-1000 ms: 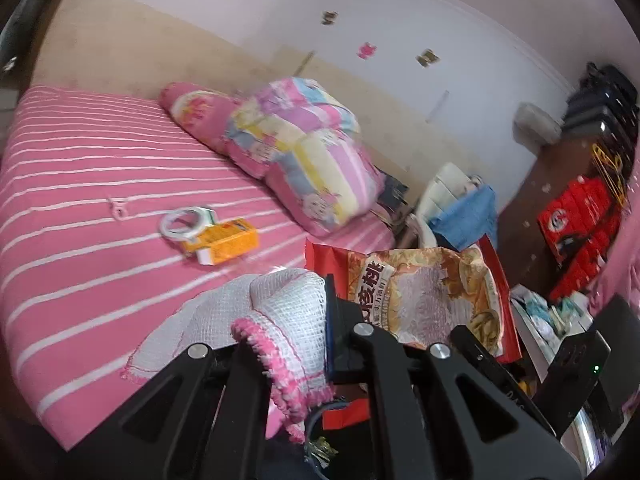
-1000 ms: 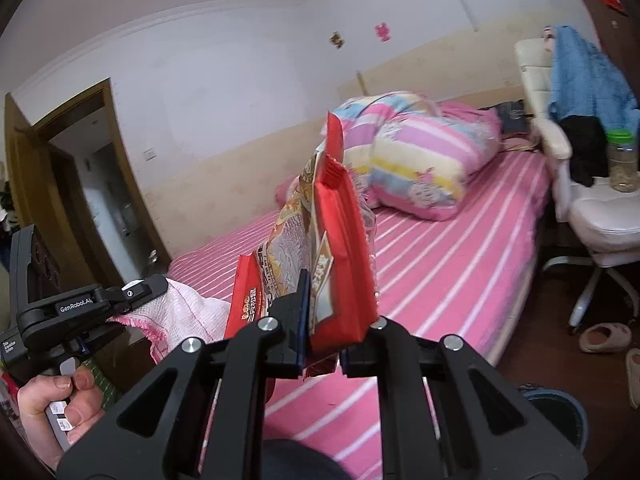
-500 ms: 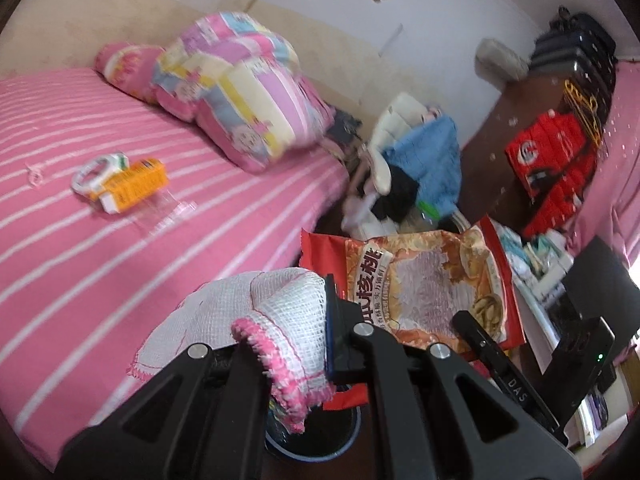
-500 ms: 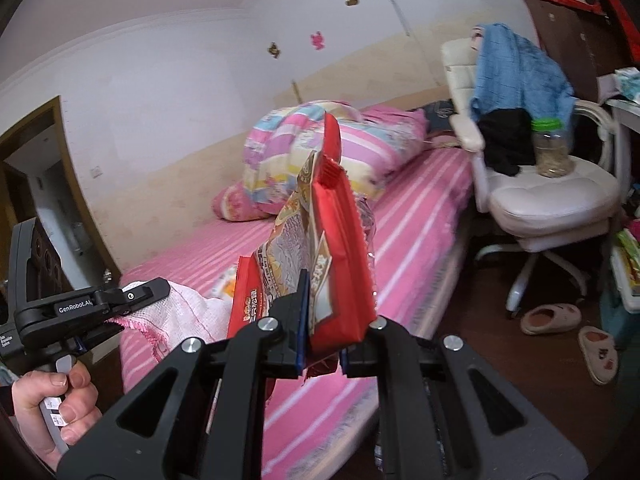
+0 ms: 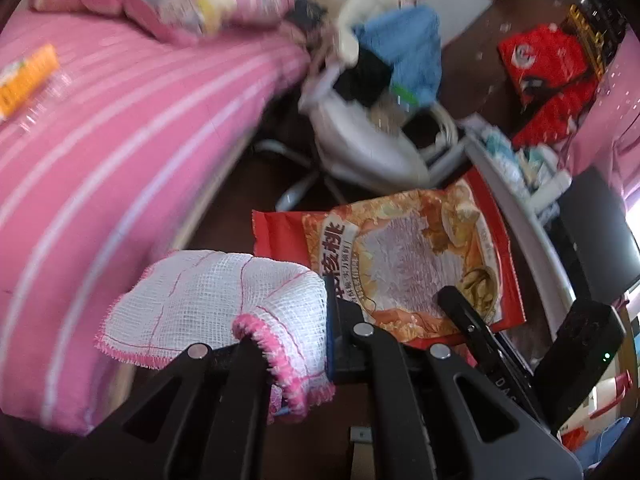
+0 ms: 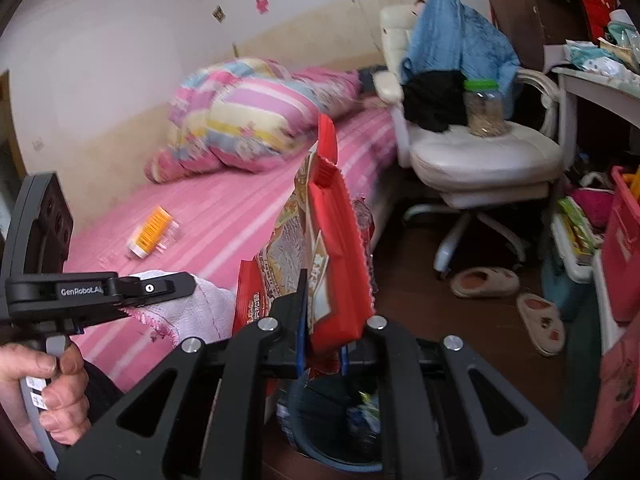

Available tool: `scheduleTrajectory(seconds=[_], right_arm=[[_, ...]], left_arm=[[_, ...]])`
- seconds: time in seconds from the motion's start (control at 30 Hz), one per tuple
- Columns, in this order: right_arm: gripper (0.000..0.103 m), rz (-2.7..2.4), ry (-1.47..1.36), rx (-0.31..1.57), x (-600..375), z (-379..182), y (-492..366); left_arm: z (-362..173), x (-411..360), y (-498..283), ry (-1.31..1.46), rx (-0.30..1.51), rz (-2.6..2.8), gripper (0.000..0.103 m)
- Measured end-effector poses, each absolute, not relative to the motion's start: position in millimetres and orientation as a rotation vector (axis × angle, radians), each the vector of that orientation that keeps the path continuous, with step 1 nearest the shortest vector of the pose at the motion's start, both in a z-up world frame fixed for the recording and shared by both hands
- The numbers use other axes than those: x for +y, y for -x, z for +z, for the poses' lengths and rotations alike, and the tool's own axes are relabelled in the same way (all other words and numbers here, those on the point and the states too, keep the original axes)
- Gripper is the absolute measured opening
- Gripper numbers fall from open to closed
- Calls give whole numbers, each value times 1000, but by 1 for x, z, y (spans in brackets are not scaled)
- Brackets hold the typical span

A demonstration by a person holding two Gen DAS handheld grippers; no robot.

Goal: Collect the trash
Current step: 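Lift the red snack bag and white cloth and carry them toward the bin, then open both tools over the bin to drop the snack bag and cloth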

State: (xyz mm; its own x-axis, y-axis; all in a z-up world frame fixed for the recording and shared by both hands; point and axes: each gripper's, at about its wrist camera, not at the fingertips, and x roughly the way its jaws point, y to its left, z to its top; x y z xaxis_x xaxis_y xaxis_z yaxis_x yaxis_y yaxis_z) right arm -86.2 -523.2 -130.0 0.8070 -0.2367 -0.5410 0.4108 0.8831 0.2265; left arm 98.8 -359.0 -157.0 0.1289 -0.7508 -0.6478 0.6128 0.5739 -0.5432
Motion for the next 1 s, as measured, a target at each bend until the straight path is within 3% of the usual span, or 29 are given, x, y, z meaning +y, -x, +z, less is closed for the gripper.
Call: scheduleTrajectory(seconds=[0.27,0.83,1.0], right_arm=[[12,-449,-299,655,-547,-180,92],[12,-498,-179,910,-545,-273,61],[16,-491,-134,970,-540,-294,51]], left_arm=[[-221,-416,-94,65,1208,-1057,4],[-329,-457,-111,-86,1448,-1005,5],[-353,-460,-115,-112,1522,-962,10]])
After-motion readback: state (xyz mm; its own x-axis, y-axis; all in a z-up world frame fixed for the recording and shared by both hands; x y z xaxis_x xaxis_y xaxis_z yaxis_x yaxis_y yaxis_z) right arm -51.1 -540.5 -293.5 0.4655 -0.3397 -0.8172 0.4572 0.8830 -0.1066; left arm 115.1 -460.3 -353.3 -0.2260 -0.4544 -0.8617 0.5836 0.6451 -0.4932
